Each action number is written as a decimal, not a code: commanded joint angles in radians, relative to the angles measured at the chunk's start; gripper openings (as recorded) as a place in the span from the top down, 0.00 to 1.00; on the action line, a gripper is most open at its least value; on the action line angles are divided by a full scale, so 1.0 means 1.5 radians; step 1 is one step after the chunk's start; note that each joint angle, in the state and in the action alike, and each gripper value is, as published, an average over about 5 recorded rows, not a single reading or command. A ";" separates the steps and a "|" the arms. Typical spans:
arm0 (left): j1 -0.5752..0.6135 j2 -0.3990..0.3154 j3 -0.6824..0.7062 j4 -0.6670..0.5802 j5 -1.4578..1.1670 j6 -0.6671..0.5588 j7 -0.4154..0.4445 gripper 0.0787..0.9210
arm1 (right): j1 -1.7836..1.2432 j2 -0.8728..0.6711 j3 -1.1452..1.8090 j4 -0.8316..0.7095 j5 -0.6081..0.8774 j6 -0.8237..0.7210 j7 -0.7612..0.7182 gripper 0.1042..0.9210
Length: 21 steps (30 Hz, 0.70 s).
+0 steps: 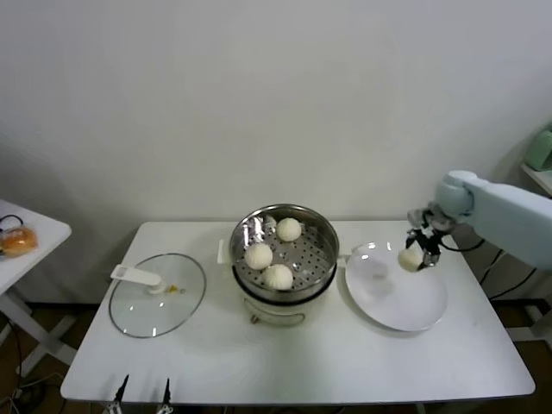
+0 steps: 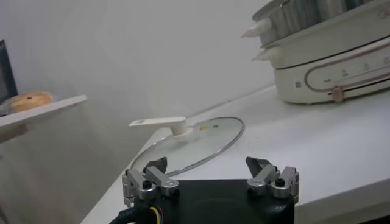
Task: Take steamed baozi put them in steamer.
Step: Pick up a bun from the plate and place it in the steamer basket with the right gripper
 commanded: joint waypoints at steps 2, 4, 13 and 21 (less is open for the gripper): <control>0.002 -0.001 0.003 -0.003 0.002 0.001 0.001 0.12 | 0.318 0.013 -0.182 0.216 0.234 -0.056 -0.007 0.29; 0.003 -0.002 0.005 -0.004 0.002 0.000 0.001 0.12 | 0.345 0.030 -0.190 0.244 0.265 -0.074 -0.002 0.29; 0.005 -0.002 0.008 -0.006 0.004 -0.002 0.000 0.12 | 0.337 0.115 -0.164 0.293 0.322 -0.150 0.040 0.28; 0.001 -0.003 0.008 -0.007 0.003 -0.002 0.000 0.12 | 0.239 0.183 -0.126 0.227 0.282 -0.183 0.076 0.28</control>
